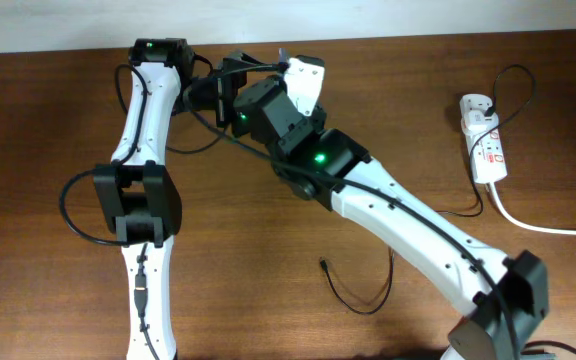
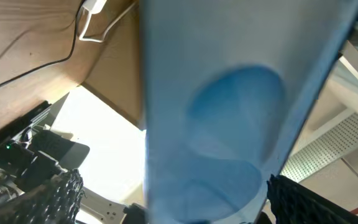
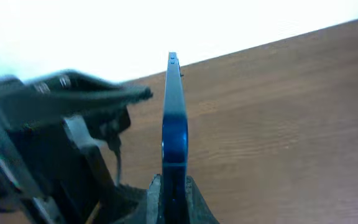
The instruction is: Plug charger to phone and switch on socket
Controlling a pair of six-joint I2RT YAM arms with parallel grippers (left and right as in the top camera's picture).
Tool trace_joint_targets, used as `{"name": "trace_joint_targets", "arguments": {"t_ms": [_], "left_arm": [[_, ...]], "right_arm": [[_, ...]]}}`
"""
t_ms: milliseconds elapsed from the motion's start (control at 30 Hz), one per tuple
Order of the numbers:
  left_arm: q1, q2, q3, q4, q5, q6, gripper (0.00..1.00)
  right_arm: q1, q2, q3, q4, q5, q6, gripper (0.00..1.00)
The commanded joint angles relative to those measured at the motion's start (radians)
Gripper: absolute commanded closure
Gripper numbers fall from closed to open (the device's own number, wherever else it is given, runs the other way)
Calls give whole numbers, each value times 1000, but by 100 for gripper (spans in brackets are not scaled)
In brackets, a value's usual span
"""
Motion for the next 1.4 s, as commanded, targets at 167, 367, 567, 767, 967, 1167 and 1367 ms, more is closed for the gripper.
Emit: {"name": "trace_joint_targets", "arguments": {"t_ms": [167,367,567,767,967,1167,1367], "left_arm": [[14,8,18,473,-160,35,7],[19,8,18,413,7,-199,9],[6,8,18,219,7,-233,14],[6,8,18,216,7,-233,22],[2,8,18,61,7,-233,27],[2,8,18,62,7,-259,35],[2,8,18,62,7,-259,49]], "right_arm": [[-26,-89,27,-79,147,500,96],[-102,-92,26,-124,-44,947,96],[-101,-68,24,-91,-55,947,96],[-98,-58,24,-79,-112,943,96],[-85,-3,22,-9,-183,973,96],[-42,3,19,0,-172,1100,96],[-42,3,19,4,-172,1135,96]]}}
